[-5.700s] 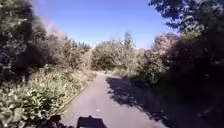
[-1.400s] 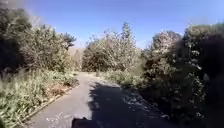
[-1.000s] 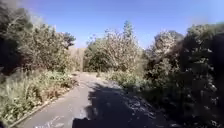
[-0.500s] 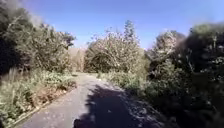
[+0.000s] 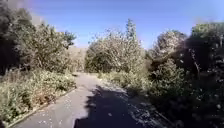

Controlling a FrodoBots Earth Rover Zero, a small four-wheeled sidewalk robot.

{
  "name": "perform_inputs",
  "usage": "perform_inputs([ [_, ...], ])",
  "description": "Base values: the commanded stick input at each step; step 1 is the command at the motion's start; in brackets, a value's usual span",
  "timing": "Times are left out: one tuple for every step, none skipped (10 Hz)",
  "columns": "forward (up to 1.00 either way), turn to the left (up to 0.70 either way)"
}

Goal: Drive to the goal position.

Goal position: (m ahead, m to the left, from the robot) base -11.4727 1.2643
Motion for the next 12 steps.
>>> perform_inputs([
  [0.00,0.45],
  [0.00,0.45],
  [0.00,0.45],
  [0.00,0.45],
  [0.00,0.45],
  [0.00,0.45],
  [0.00,0.45],
  [0.00,0.45],
  [0.00,0.45],
  [0.00,0.45],
  [0.00,0.45],
  [0.00,0.45],
])
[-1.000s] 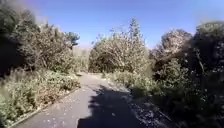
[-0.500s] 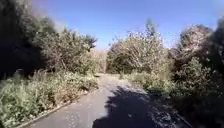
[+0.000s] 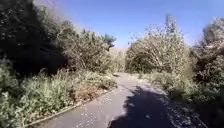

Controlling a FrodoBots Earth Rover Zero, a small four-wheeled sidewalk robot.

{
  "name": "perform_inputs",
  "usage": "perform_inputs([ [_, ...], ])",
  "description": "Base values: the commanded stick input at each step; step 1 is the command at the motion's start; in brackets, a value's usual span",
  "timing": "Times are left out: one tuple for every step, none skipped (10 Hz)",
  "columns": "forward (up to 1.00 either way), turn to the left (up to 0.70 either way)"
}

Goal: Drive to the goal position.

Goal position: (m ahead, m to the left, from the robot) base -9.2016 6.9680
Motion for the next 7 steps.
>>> perform_inputs([
  [0.00,0.45],
  [0.00,0.45],
  [0.00,0.45],
  [0.00,0.45],
  [0.00,0.45],
  [0.00,0.45],
  [0.00,0.45],
])
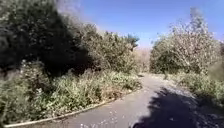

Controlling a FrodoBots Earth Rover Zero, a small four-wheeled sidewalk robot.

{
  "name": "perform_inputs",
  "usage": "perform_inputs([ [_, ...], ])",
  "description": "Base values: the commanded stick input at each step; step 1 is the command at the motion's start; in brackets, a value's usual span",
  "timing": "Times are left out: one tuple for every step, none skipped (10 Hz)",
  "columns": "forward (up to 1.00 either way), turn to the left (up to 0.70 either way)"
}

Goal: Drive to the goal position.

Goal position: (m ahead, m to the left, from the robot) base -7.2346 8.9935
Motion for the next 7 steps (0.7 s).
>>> perform_inputs([
  [0.00,0.45],
  [0.00,0.45],
  [0.00,0.45],
  [0.00,0.45],
  [0.00,0.45],
  [0.00,0.45],
  [0.00,0.45],
])
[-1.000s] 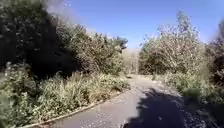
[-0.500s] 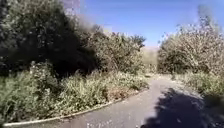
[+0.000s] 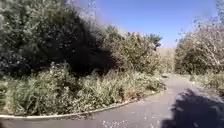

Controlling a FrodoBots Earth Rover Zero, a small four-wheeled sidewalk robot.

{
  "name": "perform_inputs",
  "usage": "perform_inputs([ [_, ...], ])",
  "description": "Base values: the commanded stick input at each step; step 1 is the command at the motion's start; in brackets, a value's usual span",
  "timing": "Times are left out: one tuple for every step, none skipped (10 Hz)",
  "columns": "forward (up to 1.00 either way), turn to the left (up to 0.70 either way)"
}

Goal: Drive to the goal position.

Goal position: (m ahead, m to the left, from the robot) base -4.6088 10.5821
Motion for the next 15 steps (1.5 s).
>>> perform_inputs([
  [0.00,0.45],
  [0.00,0.45],
  [0.00,0.45],
  [0.00,0.45],
  [0.00,0.45],
  [0.00,0.45],
  [0.00,0.45],
  [0.00,0.45],
  [0.00,0.45],
  [0.00,0.45],
  [0.00,0.45],
  [0.00,0.45],
  [0.00,0.45],
  [0.00,0.45],
  [0.00,0.45],
])
